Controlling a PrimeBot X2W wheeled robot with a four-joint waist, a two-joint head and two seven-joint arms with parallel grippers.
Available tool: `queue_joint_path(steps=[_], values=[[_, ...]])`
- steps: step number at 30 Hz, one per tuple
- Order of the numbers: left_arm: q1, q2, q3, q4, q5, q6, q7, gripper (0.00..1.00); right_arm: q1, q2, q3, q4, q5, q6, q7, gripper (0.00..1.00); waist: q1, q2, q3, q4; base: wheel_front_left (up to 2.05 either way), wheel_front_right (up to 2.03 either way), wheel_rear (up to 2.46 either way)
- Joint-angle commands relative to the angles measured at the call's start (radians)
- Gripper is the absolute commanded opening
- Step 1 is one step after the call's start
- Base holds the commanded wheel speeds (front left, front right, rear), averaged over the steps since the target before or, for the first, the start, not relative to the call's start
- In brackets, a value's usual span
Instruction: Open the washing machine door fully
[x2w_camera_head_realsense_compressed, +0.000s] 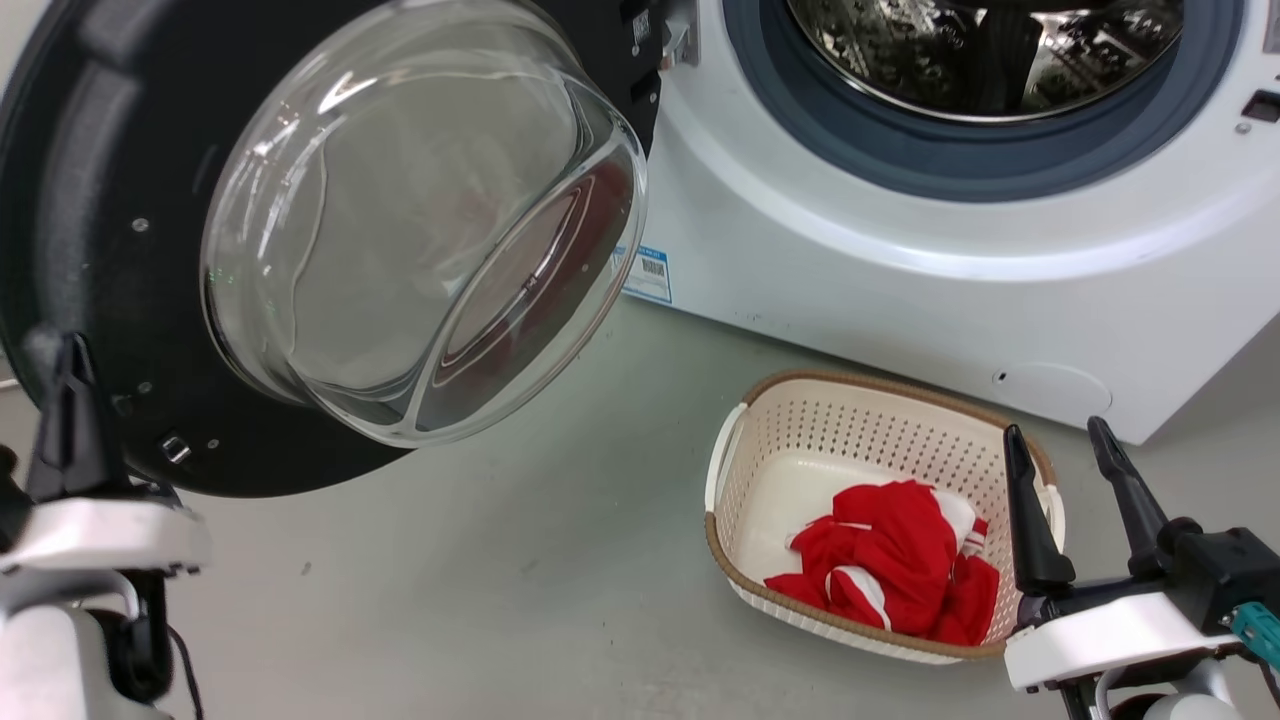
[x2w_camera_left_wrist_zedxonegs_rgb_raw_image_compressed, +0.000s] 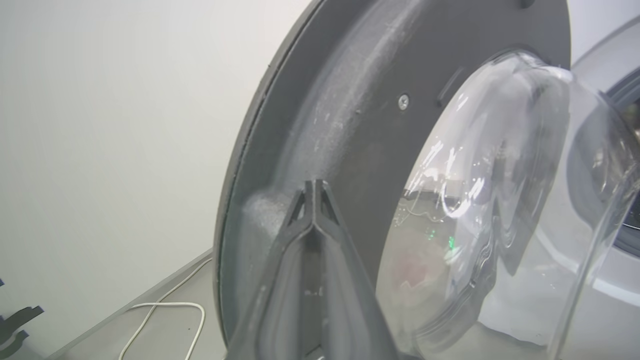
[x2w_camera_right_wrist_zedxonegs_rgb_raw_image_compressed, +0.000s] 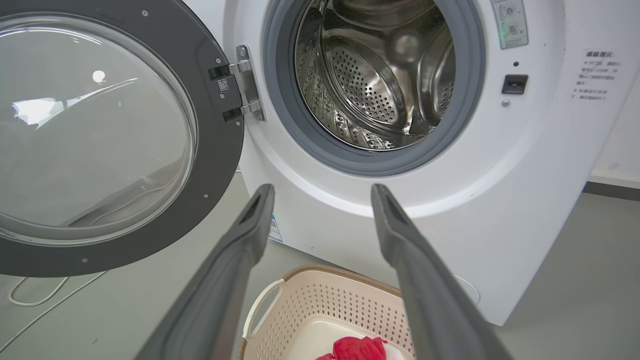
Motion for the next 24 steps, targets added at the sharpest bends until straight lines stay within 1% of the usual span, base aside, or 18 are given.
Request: queue_joint_path(steps=[1, 4, 12, 13, 14, 19, 24], values=[[0.032, -0.016, 0.003, -0.025, 0.011, -0.005, -0.002, 0.00, 0.001, 0.001, -0.001, 0.009, 0.013, -0.001, -0.010, 1.00, -0.0001, 0.0000, -0.021, 0.002, 0.00, 0.00, 0.00], [0.095, -0.056, -0.015, -0.078, 0.029, -0.008, -0.002, 0.00, 0.012, 0.001, 0.000, 0.029, 0.022, -0.001, -0.022, 1.00, -0.0001, 0.0000, -0.054, 0.004, 0.00, 0.00, 0.00], [0.255, -0.121, -0.088, -0.168, 0.061, -0.011, -0.002, 0.00, 0.036, 0.001, 0.007, 0.061, 0.042, -0.001, -0.045, 1.00, -0.0001, 0.0000, -0.126, -0.010, 0.00, 0.00, 0.00], [0.300, -0.143, -0.117, -0.179, 0.055, -0.013, -0.002, 0.82, 0.049, 0.001, 0.003, 0.064, 0.040, -0.001, -0.049, 1.00, -0.0001, 0.0000, -0.141, -0.022, 0.00, 0.00, 0.00], [0.311, -0.148, -0.125, -0.183, 0.054, -0.013, -0.002, 1.00, 0.050, 0.001, 0.002, 0.062, 0.035, -0.001, -0.051, 1.00, -0.0001, 0.0000, -0.144, -0.028, 0.00, 0.00, 0.00], [0.349, -0.163, -0.167, -0.217, 0.061, -0.013, -0.002, 1.00, 0.058, 0.001, -0.008, 0.049, 0.002, -0.001, -0.046, 1.00, -0.0001, 0.0000, -0.158, -0.063, 0.00, 0.00, 0.00], [0.346, -0.171, -0.209, -0.220, 0.062, -0.014, -0.002, 1.00, 0.061, 0.001, -0.012, 0.036, -0.008, -0.001, -0.039, 1.00, -0.0001, 0.0000, -0.165, -0.120, 0.00, 0.00, 0.00]])
